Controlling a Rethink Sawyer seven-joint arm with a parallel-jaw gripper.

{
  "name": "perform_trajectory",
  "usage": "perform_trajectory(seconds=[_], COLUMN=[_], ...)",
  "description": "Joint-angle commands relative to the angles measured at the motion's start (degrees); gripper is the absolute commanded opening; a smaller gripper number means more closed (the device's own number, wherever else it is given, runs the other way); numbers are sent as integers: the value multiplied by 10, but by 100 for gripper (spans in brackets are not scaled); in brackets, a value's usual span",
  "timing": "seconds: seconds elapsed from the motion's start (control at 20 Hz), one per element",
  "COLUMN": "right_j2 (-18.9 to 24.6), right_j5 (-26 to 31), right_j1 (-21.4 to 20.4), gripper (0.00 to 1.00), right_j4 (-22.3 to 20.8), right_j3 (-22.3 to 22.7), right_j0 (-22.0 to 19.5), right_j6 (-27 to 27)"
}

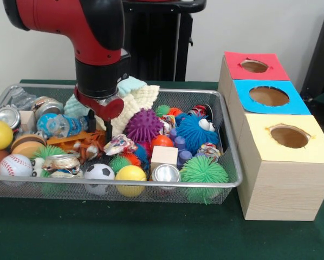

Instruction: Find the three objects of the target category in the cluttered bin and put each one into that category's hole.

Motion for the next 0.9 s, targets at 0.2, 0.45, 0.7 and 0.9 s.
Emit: perform_trajectory(seconds=[0.2, 0.45, 0.7, 0.9], right_j2=[0, 3, 6, 8], right_j5=[0, 15, 16, 13], right_j1=[-22, -28, -10, -2], gripper=[100, 100, 100, 100], right_j4=[-27, -17, -19, -23], right_j3=[84, 72, 54, 43], right_j0=[-22, -26, -32, -37], right_j6=[-19, -19, -25, -30])
